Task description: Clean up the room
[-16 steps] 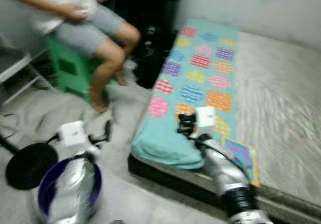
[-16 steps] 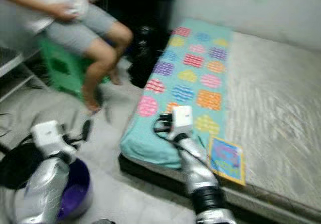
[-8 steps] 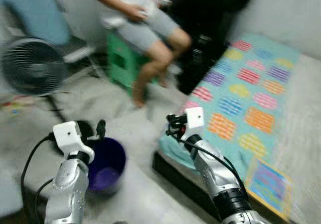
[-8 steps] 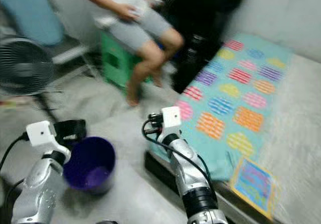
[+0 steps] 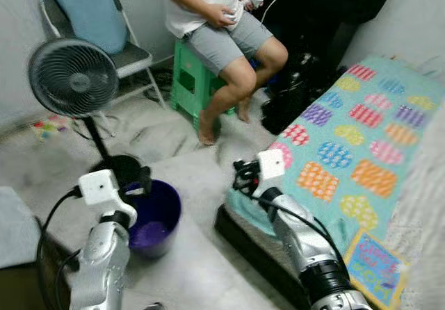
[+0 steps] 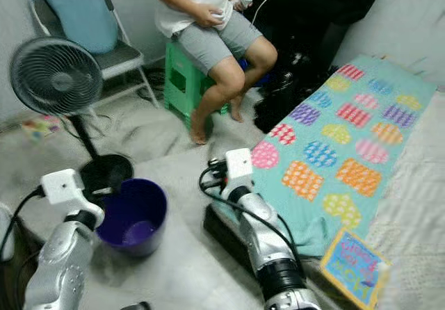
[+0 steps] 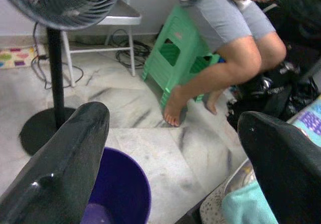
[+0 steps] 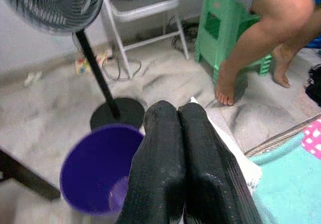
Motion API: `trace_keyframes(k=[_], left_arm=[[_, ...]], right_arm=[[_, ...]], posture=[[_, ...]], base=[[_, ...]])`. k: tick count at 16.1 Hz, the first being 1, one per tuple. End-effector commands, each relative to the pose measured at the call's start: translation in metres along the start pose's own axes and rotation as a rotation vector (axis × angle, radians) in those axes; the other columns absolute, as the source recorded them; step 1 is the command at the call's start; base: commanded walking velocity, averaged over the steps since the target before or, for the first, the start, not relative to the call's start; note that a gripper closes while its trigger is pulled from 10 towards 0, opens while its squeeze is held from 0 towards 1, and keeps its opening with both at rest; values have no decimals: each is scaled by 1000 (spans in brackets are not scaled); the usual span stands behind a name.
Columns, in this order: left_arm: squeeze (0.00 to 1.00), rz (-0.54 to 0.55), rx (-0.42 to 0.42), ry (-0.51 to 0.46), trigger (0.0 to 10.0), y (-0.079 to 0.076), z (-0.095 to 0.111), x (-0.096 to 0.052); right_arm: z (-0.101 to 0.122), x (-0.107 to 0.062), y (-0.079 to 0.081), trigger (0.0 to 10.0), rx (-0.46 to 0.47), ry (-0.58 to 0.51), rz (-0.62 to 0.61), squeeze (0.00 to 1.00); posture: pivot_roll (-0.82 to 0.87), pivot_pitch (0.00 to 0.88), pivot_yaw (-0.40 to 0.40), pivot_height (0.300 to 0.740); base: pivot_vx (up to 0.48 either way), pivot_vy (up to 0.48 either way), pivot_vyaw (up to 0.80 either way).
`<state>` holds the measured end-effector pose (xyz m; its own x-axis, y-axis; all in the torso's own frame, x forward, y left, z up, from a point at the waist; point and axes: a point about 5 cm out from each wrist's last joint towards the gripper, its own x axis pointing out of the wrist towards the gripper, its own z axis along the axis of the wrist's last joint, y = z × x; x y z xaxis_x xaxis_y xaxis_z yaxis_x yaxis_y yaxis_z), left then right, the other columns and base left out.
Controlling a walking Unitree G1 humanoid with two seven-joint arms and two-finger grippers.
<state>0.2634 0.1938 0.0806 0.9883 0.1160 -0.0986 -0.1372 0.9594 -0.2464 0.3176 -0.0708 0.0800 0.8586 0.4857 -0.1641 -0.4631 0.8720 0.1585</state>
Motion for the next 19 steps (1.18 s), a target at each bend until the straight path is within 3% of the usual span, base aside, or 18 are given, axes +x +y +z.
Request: trace_keyframes(k=[1, 5, 10, 14, 19], left_arm=[[0, 37, 0, -23, 10000, 4, 3, -3], [0, 34, -4, -20, 10000, 2, 2, 0], [0, -124, 23, 40, 10000, -27, -5, 19], [0, -219, 37, 74, 10000, -45, -10, 26], [0, -219, 51, 48, 10000, -43, -3, 34]], right_arm=[[5, 5, 5, 10000, -25, -7, 40, 0], [9, 7, 3, 10000, -27, -25, 20, 0], [5, -11, -23, 10000, -12, -73, -139, 0], [-4, -23, -28, 10000, 1, -82, -206, 0], [0, -17, -25, 10000, -11, -94, -196, 0]], posture=[[-9, 31, -143, 740], [-31, 19, -107, 740], [-124, 0, 31, 740], [-159, 0, 97, 740], [-143, 0, 97, 740]], base=[[0, 0, 0], [0, 0, 0], [0, 0, 0], [0, 0, 0], [0, 0, 0]])
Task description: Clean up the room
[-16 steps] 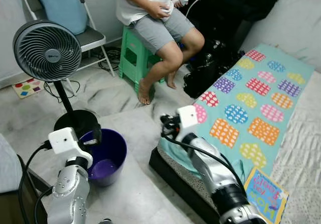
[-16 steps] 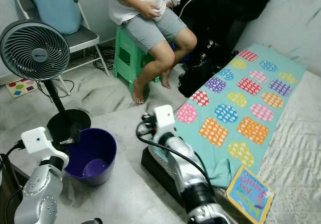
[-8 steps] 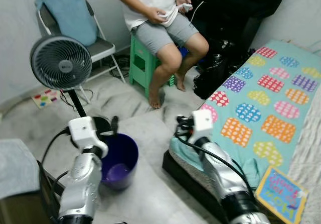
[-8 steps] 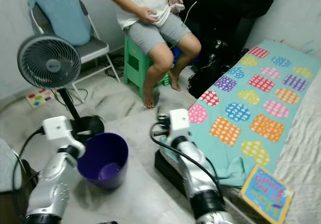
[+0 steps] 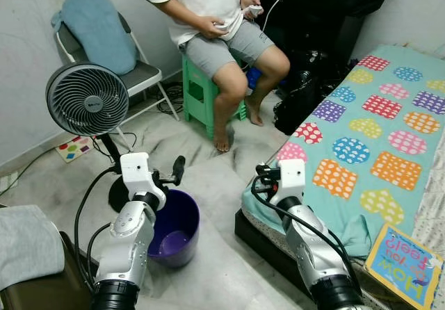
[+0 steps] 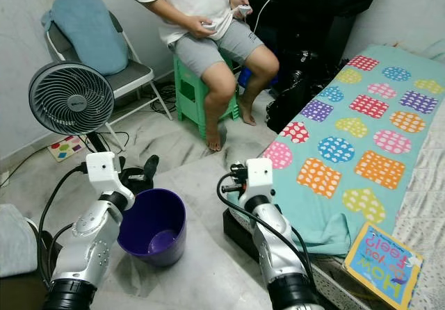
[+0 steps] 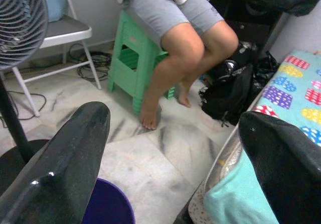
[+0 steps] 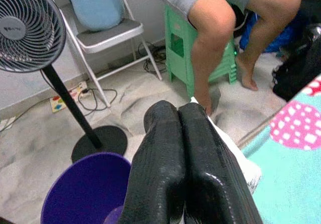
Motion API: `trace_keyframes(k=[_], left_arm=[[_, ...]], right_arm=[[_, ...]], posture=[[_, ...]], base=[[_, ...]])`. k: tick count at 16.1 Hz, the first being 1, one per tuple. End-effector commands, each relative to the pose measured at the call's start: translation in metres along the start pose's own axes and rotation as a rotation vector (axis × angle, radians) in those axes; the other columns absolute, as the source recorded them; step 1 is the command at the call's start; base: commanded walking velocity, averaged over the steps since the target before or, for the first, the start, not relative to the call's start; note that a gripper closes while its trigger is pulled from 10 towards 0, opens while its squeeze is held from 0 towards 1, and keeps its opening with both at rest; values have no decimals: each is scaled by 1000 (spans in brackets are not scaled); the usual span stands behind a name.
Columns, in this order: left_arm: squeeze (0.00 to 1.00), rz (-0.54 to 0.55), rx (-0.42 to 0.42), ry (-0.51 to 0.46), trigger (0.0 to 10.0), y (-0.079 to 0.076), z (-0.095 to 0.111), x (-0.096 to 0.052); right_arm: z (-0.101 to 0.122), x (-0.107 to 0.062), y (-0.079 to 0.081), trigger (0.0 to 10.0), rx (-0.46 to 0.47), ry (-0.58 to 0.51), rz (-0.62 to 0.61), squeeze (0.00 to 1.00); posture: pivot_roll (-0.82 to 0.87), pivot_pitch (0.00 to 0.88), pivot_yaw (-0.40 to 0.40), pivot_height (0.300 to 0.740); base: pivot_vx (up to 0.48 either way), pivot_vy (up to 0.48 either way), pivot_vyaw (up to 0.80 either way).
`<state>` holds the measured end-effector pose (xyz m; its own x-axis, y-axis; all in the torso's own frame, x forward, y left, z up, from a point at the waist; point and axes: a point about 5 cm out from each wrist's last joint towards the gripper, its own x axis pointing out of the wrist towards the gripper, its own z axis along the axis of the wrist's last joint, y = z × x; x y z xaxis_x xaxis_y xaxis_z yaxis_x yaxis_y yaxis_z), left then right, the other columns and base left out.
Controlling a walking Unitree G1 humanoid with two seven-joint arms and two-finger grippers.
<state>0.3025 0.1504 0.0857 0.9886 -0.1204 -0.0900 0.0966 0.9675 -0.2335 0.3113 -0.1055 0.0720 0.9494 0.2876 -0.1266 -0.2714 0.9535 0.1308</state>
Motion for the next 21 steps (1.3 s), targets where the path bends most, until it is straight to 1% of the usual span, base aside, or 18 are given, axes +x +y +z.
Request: trace_keyframes(k=[1, 5, 7, 8, 10, 11, 13, 15, 16, 18, 21], left_arm=[[0, 10, 18, 6, 10000, 5, -2, -3], [0, 76, 4, -12, 10000, 15, 1, -9], [0, 100, 21, -19, 10000, 17, -1, -14], [0, 110, 16, -19, 10000, 18, -2, -15], [0, 146, -23, -21, 10000, 18, -4, -20], [0, 148, -28, -19, 10000, 18, -5, -21], [0, 145, -53, -20, 10000, 15, -5, -22], [0, 137, -57, -19, 10000, 14, -5, -21], [0, 112, -66, -22, 10000, 11, -3, -19], [0, 91, -62, -23, 10000, 8, -3, -19], [0, 90, -64, -35, 10000, 9, -2, -23]], right_arm=[[7, 4, 4, 10000, -9, -26, 11, 0], [11, 10, 13, 10000, -21, -30, 62, 0], [14, 16, 21, 10000, -38, -28, 103, 0], [14, 17, 22, 10000, -47, -27, 114, 0], [12, 15, 22, 10000, -59, -14, 139, 0], [12, 14, 21, 10000, -57, -12, 141, 0], [9, 12, 17, 10000, -51, -1, 139, 0], [9, 12, 16, 10000, -69, -3, 136, 0], [8, 11, 13, 10000, -70, 0, 121, 0], [8, 10, 11, 10000, -71, -1, 120, 0], [7, 10, 17, 10000, -75, 4, 143, 0]], posture=[[-140, 0, 95, 740], [-93, 0, 64, 740], [-81, 8, 39, 740], [-80, 13, 33, 740], [-80, 36, -4, 740], [-81, 40, -9, 740], [-86, 53, -14, 740], [-91, 58, -11, 740], [-97, 57, -11, 740], [-105, 56, -12, 740], [-95, 61, -20, 740]], base=[[0, 0, 0], [0, 0, 0], [0, 0, 0], [0, 0, 0], [0, 0, 0], [0, 0, 0], [0, 0, 800], [0, 0, 766], [0, 0, 0], [0, 0, 0], [0, 0, 0]])
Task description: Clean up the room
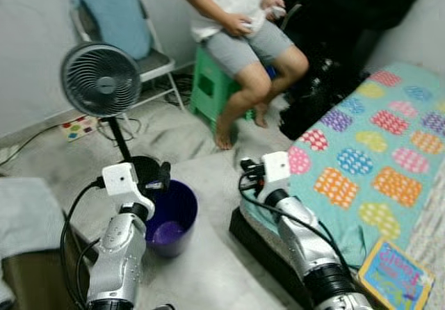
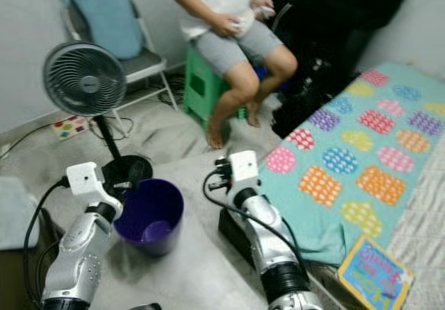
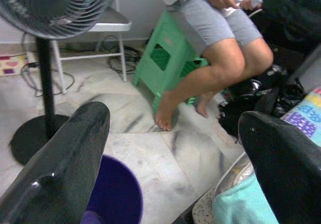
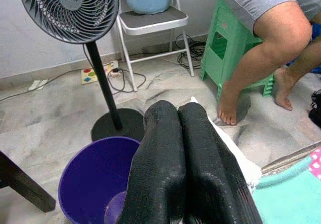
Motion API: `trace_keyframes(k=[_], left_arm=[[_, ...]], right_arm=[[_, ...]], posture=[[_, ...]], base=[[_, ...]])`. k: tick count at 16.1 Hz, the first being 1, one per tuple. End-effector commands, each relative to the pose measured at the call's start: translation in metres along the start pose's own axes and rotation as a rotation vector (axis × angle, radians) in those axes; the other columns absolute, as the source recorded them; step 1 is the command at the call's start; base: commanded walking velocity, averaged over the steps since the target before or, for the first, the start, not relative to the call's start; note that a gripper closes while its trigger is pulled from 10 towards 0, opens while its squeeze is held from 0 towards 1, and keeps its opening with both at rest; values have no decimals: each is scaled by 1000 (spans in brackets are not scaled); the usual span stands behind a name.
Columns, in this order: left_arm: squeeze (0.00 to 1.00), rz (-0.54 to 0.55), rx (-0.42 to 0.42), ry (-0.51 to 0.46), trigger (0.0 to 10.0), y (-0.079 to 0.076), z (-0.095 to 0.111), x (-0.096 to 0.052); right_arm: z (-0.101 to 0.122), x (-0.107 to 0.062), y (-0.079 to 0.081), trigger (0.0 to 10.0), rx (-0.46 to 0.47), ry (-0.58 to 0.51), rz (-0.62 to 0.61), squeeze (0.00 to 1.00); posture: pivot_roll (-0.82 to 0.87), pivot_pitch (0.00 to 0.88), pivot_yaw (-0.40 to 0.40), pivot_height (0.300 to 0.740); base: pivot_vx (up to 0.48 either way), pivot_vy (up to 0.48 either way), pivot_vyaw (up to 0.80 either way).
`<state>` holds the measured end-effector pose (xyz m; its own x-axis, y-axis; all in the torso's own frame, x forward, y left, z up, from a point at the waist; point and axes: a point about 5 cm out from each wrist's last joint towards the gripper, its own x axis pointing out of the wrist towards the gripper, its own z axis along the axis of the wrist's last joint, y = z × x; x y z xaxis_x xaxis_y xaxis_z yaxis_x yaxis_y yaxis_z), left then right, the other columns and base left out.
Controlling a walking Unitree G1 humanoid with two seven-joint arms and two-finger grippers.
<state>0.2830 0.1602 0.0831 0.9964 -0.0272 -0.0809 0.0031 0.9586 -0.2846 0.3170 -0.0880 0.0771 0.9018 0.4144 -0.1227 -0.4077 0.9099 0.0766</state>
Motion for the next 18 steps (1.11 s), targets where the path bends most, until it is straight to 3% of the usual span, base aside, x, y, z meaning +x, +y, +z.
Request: trace_keyframes(k=[1, 18], left_arm=[[0, 4, -2, -3, 10000, 2, 1, -3], [0, -2, 5, 3, 10000, 3, 2, -1]], right_arm=[[2, 1, 1, 10000, -1, -5, 11, 0], [4, 4, 4, 10000, 1, -10, 26, 0]], posture=[[-90, 61, -21, 740], [-89, 54, -18, 740]], base=[[0, 0, 0], [241, 0, 0]])
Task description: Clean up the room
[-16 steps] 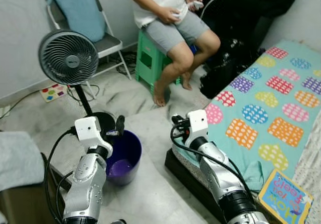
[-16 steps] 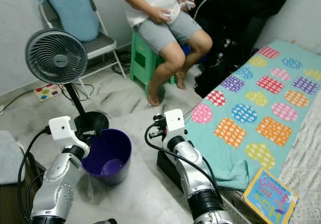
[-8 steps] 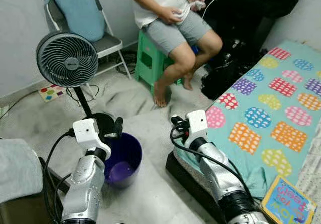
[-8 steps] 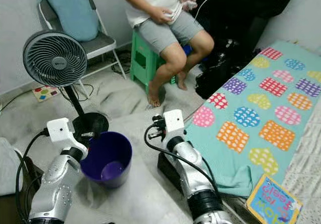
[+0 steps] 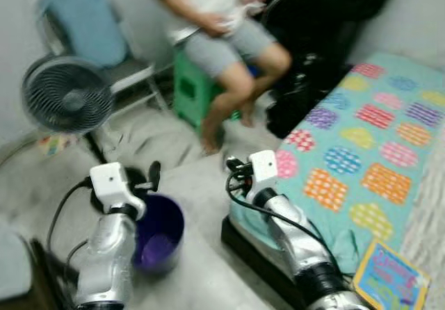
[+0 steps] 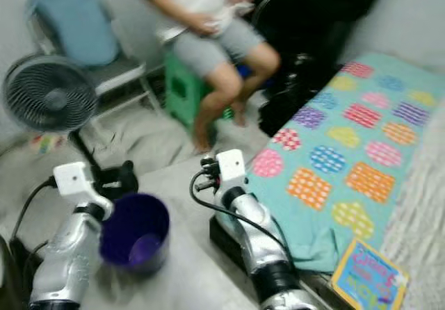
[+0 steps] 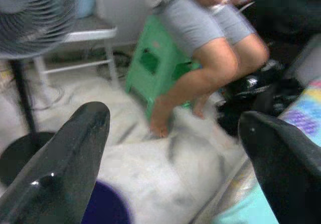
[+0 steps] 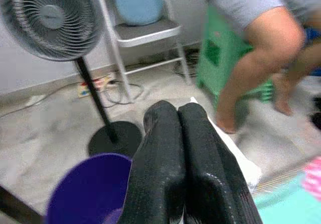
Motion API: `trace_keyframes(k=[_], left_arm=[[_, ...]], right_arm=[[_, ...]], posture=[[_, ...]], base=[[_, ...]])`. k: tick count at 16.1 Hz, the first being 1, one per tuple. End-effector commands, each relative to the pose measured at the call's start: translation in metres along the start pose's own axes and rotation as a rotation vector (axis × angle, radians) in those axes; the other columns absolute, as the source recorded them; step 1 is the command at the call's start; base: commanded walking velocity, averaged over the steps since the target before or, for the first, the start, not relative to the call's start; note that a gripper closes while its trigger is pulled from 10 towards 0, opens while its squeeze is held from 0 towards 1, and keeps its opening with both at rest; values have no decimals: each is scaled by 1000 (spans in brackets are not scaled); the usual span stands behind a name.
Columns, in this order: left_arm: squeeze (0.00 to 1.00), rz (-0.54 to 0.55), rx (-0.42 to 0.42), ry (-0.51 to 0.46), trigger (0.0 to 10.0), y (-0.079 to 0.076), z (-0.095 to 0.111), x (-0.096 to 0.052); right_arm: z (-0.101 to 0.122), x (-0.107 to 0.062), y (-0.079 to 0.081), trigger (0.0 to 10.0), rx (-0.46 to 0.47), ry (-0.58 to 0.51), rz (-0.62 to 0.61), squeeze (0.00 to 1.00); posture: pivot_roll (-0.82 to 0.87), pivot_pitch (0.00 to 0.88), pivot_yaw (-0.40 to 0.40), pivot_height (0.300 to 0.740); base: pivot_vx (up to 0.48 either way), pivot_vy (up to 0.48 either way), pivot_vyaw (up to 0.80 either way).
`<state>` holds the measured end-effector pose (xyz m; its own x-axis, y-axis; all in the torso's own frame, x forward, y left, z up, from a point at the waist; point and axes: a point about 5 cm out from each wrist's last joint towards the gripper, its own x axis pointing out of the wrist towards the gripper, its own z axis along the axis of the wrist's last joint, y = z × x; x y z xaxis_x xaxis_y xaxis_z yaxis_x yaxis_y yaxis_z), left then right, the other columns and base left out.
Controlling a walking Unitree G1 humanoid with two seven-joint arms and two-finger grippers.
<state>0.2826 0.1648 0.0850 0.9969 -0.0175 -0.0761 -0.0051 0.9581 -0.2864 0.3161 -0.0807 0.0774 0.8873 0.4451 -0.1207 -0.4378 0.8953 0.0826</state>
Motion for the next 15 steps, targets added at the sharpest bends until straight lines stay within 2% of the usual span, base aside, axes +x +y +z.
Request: trace_keyframes(k=[1, 3, 7, 10, 15], left_arm=[[0, -18, -3, 0, 10000, -2, 0, 0], [0, -8, 5, 10, 10000, -1, 0, 1], [0, 9, 6, 13, 10000, 1, 0, 3], [0, 5, 13, 15, 10000, 1, 0, 4], [0, 8, 17, 25, 10000, 1, -2, 3]], right_arm=[[5, 2, -3, 10000, -2, -11, -8, 0], [5, 2, -3, 10000, -4, -14, -8, 0], [7, 2, -6, 10000, 8, -30, -23, 0], [8, 3, -1, 10000, -40, -32, 10, 0], [6, 3, -1, 10000, -23, -27, 9, 0]], posture=[[-90, 54, -17, 740], [-90, 51, -16, 740], [-90, 49, -15, 740], [-90, 50, -14, 740], [-90, 56, -15, 740]], base=[[266, 0, 0], [317, 0, 0], [0, 0, 0], [0, 0, 685], [0, 0, 800]])
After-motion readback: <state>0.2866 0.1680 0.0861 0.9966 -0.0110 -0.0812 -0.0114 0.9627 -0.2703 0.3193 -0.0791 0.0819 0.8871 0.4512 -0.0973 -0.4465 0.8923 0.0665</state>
